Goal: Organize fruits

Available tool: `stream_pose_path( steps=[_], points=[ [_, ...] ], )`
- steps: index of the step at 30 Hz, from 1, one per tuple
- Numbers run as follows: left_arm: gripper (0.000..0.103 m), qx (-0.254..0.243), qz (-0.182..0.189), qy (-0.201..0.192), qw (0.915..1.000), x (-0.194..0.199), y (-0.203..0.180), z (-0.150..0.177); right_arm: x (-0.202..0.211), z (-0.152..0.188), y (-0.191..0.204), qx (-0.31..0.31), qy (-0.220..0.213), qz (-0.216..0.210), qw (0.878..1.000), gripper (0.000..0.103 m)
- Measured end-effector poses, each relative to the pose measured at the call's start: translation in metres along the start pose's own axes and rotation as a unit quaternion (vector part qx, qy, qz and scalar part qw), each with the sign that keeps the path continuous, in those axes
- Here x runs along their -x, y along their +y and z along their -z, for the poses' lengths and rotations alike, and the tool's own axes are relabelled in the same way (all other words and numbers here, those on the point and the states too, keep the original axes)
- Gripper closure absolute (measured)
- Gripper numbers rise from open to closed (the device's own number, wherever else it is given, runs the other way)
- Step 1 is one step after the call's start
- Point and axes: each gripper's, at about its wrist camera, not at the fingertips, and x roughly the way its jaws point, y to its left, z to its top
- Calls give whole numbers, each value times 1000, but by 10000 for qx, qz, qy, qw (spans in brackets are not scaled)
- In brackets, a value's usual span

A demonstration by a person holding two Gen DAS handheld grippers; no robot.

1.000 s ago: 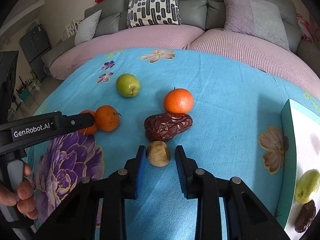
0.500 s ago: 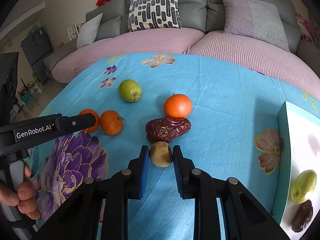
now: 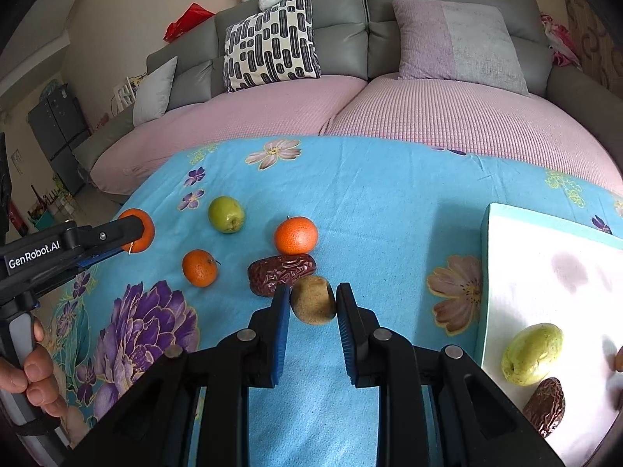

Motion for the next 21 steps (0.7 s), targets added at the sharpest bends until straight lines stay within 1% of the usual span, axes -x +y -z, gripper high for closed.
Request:
stream_pose_path(
  steps=[6, 11, 21],
  points=[
    [68, -275, 98, 60, 9996, -4, -30, 5, 21, -6, -26, -220, -135, 164, 9995, 78],
    [68, -531, 262, 128, 9982, -8, -57, 10, 36, -7, -49, -258, -177, 415, 9986, 78],
    [68, -1123, 556, 417, 9912, -22, -109, 29, 64, -1, -105, -707, -349, 833, 9934, 78]
  ],
)
